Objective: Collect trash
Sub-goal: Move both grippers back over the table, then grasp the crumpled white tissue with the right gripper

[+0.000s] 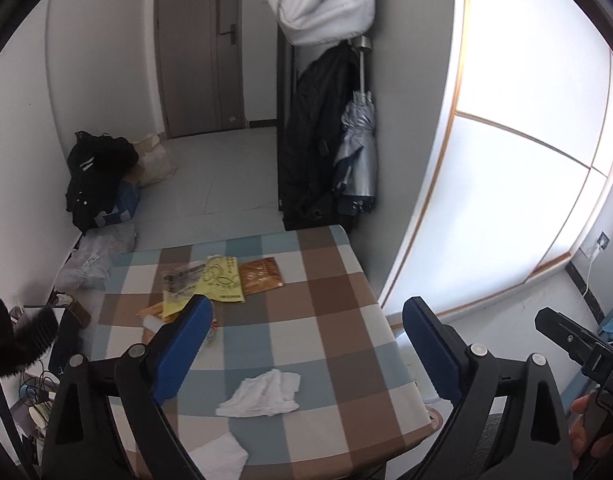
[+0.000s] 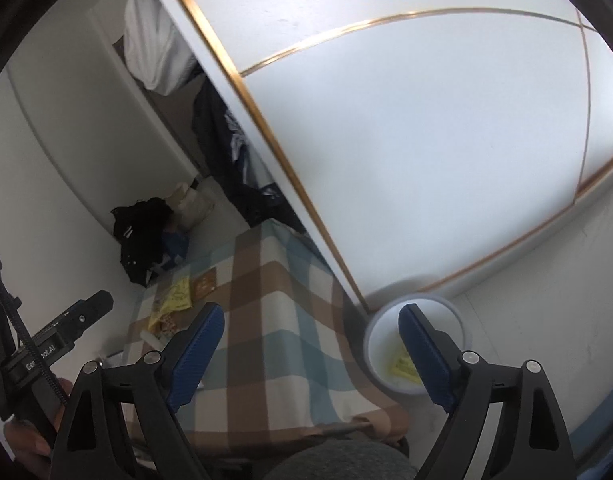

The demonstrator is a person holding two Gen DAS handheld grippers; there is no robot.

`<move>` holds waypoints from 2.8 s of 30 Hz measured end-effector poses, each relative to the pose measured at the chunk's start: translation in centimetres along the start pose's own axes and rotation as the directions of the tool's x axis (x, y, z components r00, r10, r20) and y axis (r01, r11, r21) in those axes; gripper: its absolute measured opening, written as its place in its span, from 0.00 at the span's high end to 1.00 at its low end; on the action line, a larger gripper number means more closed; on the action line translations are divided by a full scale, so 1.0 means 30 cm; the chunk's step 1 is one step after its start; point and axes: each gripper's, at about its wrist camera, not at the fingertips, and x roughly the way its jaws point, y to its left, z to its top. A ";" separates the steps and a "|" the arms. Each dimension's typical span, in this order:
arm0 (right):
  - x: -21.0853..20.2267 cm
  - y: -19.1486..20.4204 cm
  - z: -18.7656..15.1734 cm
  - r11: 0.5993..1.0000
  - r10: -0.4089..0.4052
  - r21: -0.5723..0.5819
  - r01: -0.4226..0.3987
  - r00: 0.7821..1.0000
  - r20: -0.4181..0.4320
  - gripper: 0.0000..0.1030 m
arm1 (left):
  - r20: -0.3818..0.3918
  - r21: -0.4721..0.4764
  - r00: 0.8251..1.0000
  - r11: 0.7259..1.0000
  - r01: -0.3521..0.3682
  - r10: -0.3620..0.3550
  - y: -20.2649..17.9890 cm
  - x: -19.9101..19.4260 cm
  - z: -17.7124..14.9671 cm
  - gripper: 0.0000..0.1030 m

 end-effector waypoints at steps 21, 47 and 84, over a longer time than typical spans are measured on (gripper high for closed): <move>0.100 0.641 -0.131 0.934 0.192 -0.307 -0.185 0.981 -0.006 0.05 | 0.079 -0.172 0.989 0.979 -0.112 0.127 0.482 -0.113 -0.091 0.01; 0.394 0.674 -0.253 0.901 0.065 -0.405 -0.155 0.972 -0.227 0.05 | -0.038 -0.275 0.997 0.959 -0.069 0.060 0.657 0.005 -0.149 0.01; 0.672 0.682 -0.461 0.837 -0.189 -0.545 -0.061 0.901 -0.391 0.42 | -0.167 -0.364 0.986 0.929 -0.068 0.007 0.735 0.091 -0.196 0.01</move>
